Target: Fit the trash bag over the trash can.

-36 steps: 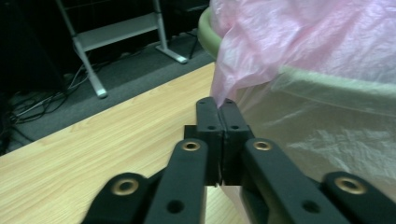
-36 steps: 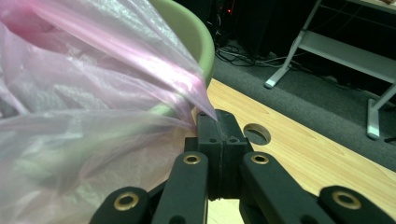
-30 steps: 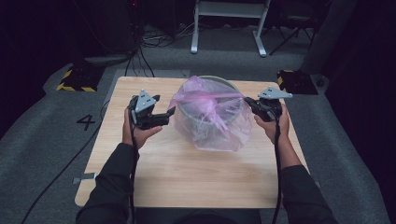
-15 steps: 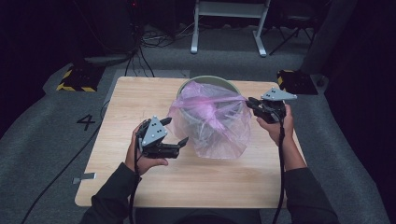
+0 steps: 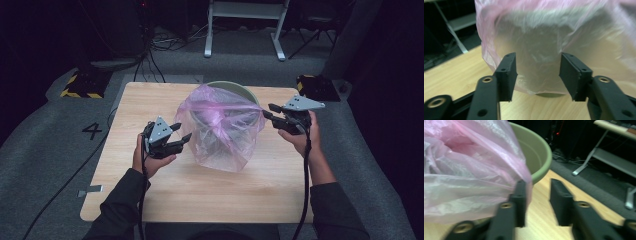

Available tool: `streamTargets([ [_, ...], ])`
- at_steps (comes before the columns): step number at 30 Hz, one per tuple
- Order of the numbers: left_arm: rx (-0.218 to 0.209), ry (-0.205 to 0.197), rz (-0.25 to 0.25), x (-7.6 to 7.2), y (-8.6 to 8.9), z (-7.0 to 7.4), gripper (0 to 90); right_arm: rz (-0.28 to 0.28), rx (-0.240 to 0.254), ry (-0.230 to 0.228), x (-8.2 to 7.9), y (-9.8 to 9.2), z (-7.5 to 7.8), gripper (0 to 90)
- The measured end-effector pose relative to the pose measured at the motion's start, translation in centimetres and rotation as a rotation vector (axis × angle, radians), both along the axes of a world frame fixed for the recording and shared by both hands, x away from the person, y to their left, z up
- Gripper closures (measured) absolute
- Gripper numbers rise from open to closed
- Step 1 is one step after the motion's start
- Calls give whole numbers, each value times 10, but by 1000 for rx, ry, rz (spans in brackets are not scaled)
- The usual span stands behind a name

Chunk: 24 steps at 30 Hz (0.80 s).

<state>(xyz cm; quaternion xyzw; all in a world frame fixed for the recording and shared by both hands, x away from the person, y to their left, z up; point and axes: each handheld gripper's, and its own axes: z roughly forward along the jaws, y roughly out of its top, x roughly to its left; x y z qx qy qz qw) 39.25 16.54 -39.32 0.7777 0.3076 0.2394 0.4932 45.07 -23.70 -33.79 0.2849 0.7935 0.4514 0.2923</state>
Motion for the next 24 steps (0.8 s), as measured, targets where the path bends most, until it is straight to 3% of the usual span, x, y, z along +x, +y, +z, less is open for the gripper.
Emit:
streamTargets([
  [2, -36, 26, -12, 2, 2, -3, 514, 4, 6, 17, 2, 1, -3, 798],
  [3, -52, 29, -25, 2, 3, -4, 480, 12, 11, 26, 3, 1, -4, 821],
  [5, -75, 39, -29, -1, 2, -6, 314, 24, 19, 40, 3, 1, -7, 865],
  [6, -77, 55, -57, -4, 1, -8, 247, 28, 17, 39, 3, 0, -8, 882],
  [8, -45, 62, -66, -6, -4, -11, 164, 35, 19, 43, 3, 0, -10, 900],
  [10, -5, 65, -54, -6, -11, -14, 158, 37, 16, 42, 3, 0, -10, 900],
  [12, 23, 50, -17, -3, -17, -16, 240, 40, 20, 42, 3, 0, -11, 900],
  [13, 33, 42, -16, -1, -18, -16, 324, 39, 19, 40, 3, 0, -11, 900],
  [15, 57, 25, 43, 4, -21, -16, 477, 36, 19, 37, 3, 0, -12, 900],
  [16, 56, 22, 36, 6, -20, -16, 567, 39, 22, 40, 3, 0, -13, 900],
  [20, 113, -19, 89, 10, -16, -19, 899, 40, 35, 37, 5, -1, -15, 900],
  [24, 123, -2, 82, 15, -8, -23, 900, 28, 51, 33, 6, -3, -16, 900],
])
